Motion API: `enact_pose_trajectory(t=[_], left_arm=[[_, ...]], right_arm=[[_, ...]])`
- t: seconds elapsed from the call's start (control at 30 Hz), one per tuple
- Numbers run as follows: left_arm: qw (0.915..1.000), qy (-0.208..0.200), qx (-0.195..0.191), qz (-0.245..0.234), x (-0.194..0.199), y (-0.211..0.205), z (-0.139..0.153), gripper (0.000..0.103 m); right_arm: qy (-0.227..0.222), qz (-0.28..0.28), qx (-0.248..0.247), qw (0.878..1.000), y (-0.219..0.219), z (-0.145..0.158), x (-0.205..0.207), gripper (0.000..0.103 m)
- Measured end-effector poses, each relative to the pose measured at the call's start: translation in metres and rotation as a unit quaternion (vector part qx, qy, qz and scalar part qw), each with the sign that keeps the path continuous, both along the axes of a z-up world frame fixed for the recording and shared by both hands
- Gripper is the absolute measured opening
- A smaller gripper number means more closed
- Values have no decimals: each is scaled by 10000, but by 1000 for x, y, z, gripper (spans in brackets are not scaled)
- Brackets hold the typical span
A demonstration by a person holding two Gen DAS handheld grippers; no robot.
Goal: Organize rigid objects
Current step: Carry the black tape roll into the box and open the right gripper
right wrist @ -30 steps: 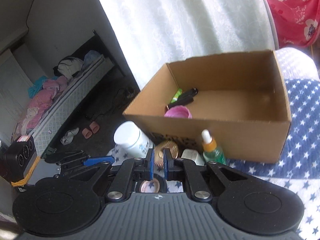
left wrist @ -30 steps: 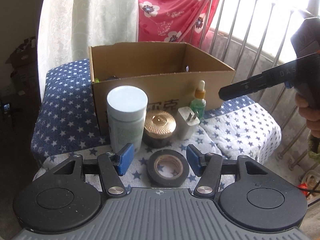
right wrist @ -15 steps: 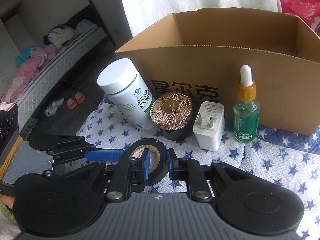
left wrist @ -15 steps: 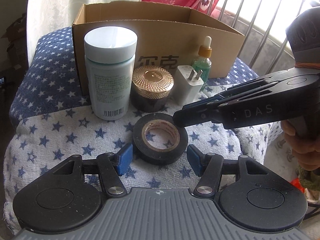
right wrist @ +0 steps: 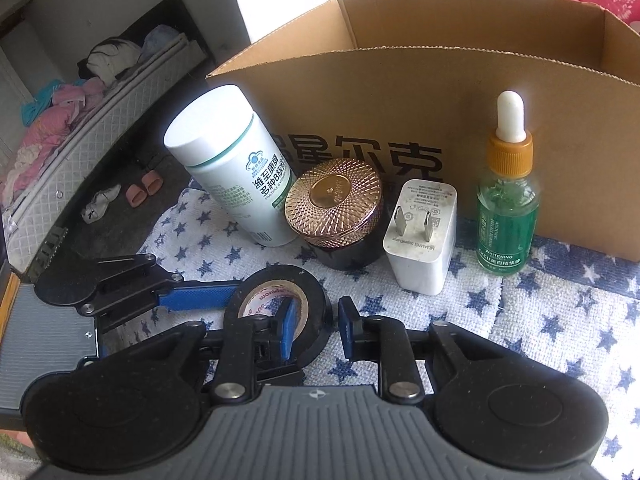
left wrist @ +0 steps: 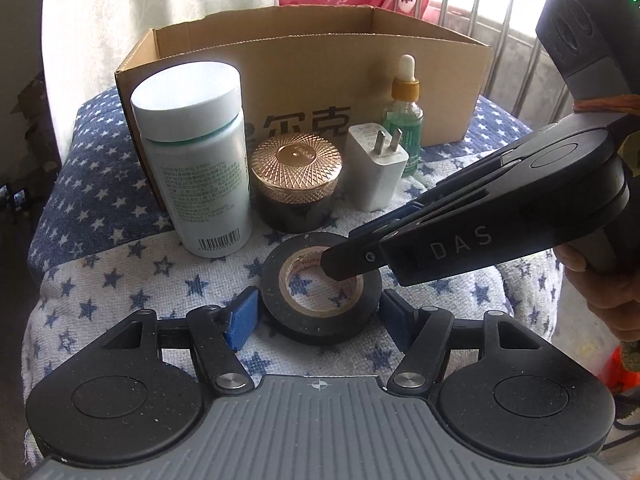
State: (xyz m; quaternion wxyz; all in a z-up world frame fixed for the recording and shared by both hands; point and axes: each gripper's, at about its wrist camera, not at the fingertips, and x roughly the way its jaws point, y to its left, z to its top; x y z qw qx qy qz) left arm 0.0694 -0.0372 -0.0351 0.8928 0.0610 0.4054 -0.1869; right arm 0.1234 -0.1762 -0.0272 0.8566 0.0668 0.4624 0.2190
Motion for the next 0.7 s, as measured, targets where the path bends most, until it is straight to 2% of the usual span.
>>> enact_pose_trajectory(t=[0.57,0.7], left_arm=[[9996,-23,87,266,-1,-11,0,65],[9994,-168,123,291,-11,-13,9,65]], right_arm=[[-321,-54,-48,9995,3,0,-10,20],[-431,-52,1,9991,4,8,-17,20]])
